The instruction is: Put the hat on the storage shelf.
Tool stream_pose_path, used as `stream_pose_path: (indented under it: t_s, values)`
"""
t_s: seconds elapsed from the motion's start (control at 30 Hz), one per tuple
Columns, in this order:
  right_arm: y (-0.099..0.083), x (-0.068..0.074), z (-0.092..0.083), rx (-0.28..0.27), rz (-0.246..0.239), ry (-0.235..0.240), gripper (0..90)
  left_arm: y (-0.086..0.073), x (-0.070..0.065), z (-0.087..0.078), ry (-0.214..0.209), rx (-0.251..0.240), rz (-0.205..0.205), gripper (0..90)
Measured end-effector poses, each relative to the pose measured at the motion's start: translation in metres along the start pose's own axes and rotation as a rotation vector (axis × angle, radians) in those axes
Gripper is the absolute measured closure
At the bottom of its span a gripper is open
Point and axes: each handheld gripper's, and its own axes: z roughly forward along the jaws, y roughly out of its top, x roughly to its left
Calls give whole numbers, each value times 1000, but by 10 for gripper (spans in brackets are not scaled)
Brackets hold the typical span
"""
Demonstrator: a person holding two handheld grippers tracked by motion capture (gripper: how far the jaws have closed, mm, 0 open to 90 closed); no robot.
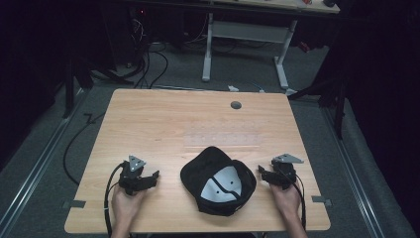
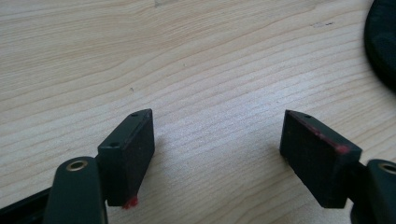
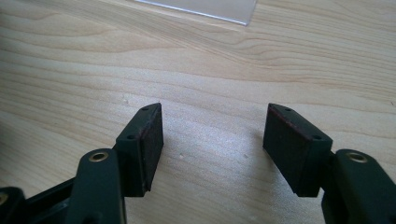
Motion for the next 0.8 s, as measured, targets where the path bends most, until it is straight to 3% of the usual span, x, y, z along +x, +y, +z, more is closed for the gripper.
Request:
stream_pose_path:
  t_s: [0.8]
  values:
    - [-1,-2,-2,-6,14,2,430,0,0,0,0,-1,1,264]
